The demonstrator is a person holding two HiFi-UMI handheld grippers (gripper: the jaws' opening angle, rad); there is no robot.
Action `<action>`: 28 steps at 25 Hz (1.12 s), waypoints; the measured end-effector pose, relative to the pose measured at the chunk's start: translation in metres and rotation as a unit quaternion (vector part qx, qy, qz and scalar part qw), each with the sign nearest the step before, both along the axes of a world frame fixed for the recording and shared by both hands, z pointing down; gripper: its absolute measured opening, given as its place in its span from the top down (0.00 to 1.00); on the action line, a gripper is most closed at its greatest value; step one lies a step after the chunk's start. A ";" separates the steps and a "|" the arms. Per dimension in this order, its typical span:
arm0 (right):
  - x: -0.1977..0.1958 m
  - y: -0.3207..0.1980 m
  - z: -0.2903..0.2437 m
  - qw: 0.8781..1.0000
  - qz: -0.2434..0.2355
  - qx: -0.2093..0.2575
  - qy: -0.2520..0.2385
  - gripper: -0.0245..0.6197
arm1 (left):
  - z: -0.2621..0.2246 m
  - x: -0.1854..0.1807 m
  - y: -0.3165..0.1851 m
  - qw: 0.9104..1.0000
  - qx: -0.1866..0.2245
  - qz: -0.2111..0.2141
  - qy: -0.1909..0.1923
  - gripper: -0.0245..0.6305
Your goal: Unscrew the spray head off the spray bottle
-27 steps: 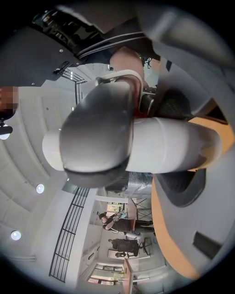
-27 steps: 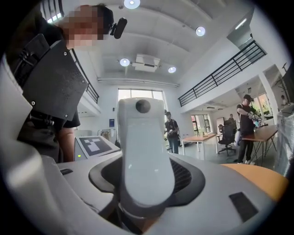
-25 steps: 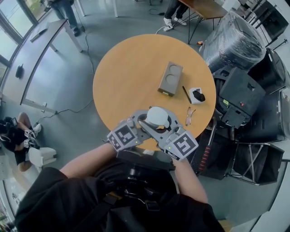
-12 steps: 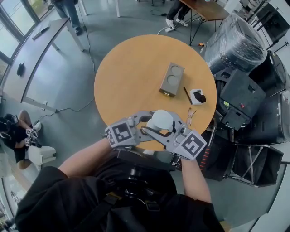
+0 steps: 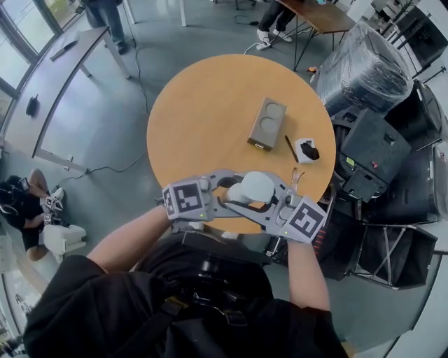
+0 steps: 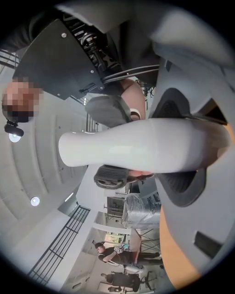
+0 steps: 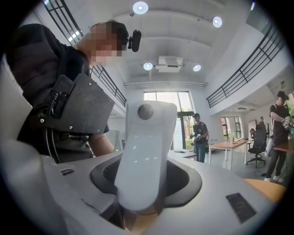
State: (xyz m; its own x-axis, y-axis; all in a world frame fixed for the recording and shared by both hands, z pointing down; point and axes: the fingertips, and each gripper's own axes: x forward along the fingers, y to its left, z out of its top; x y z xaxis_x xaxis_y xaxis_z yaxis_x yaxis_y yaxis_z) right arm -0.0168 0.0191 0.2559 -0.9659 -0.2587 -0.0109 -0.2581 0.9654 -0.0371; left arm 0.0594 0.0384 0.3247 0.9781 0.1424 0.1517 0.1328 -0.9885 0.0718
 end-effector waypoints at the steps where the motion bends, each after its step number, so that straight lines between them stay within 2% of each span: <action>1: -0.001 -0.004 0.000 1.000 0.009 -0.003 0.001 0.61 | 0.000 0.000 -0.003 1.000 -0.001 -0.006 -0.002 0.51; 4: 0.000 -0.019 -0.001 0.999 0.053 -0.012 -0.005 0.61 | 0.002 -0.001 -0.016 0.999 0.011 -0.034 -0.012 0.51; 8: 0.005 -0.038 -0.014 0.994 0.100 -0.033 -0.039 0.54 | 0.004 -0.007 -0.031 0.997 0.025 -0.076 -0.013 0.51; 12: 0.004 -0.047 -0.010 0.988 0.146 -0.042 -0.013 0.56 | 0.016 -0.008 -0.042 0.988 0.040 -0.143 -0.037 0.51; 15: -0.001 -0.047 -0.005 0.989 0.149 -0.023 0.007 0.62 | 0.022 -0.008 -0.046 0.983 0.037 -0.176 -0.042 0.51; 16: -0.003 -0.044 -0.006 0.990 0.141 -0.015 0.010 0.63 | 0.022 -0.008 -0.043 0.985 0.034 -0.167 -0.037 0.51; 20: -0.010 -0.027 -0.010 0.996 0.087 -0.011 0.023 0.66 | 0.013 -0.010 -0.026 0.996 0.038 -0.084 -0.011 0.51; 28: -0.009 -0.009 -0.015 1.000 0.001 -0.025 0.003 0.67 | 0.006 -0.013 -0.004 0.999 0.018 0.027 0.019 0.52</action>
